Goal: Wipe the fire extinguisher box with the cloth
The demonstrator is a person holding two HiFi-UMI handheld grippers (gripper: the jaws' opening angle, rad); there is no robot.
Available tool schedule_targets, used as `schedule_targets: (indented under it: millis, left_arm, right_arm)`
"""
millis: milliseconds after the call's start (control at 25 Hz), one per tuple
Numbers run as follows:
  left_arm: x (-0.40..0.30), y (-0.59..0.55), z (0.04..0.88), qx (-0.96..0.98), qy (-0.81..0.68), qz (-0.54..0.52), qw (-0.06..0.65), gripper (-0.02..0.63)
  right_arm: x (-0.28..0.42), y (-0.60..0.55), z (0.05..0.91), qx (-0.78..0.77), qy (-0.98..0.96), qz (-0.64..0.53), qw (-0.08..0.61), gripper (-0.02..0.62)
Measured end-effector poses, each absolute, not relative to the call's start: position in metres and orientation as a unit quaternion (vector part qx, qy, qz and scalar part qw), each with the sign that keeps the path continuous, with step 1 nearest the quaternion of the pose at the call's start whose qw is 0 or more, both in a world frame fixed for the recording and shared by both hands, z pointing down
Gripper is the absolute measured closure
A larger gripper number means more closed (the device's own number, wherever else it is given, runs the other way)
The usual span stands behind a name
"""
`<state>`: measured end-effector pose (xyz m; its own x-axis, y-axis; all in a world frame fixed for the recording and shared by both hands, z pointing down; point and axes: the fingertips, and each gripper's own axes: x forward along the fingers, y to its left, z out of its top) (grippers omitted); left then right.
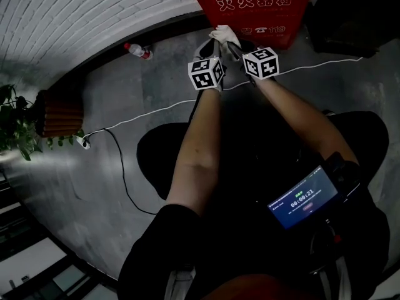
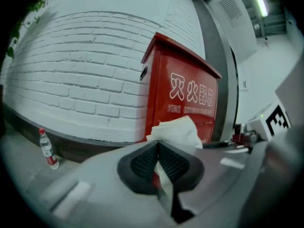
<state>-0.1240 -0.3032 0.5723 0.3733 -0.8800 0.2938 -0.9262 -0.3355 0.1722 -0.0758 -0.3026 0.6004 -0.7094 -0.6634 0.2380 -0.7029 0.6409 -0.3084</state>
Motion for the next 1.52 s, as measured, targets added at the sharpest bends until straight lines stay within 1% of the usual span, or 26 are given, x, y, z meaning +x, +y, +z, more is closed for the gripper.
schedule_targets:
  millis: [280, 480, 800, 1000, 1360, 1520]
  left_arm:
    - [-0.129, -0.329, 0.580, 0.823, -0.537, 0.094, 0.158, 0.603]
    - [-0.111, -0.343, 0.589, 0.825, -0.532, 0.081, 0.174, 0.603]
    - [-0.081, -0.347, 0.591, 0.830, -0.524, 0.077, 0.174, 0.603]
    - [-0.046, -0.344, 0.586, 0.842, -0.507, 0.070, 0.171, 0.603]
    - [0.015, -0.336, 0.571, 0.872, -0.463, 0.077, 0.135, 0.603]
    - [0.027, -0.333, 0.569, 0.870, -0.468, 0.063, 0.146, 0.603]
  right_arm:
    - [-0.081, -0.329, 0.608, 0.391, -0.897, 0.196, 0.057, 0.503]
    - [-0.065, -0.348, 0.619, 0.423, -0.879, 0.213, 0.053, 0.503]
    - [-0.036, -0.354, 0.616, 0.445, -0.869, 0.208, 0.051, 0.503]
    - [-0.001, -0.355, 0.614, 0.463, -0.861, 0.204, 0.046, 0.503]
    - [0.075, -0.359, 0.593, 0.489, -0.851, 0.185, 0.035, 0.500]
    - [0.111, -0.358, 0.597, 0.511, -0.836, 0.196, 0.028, 0.500]
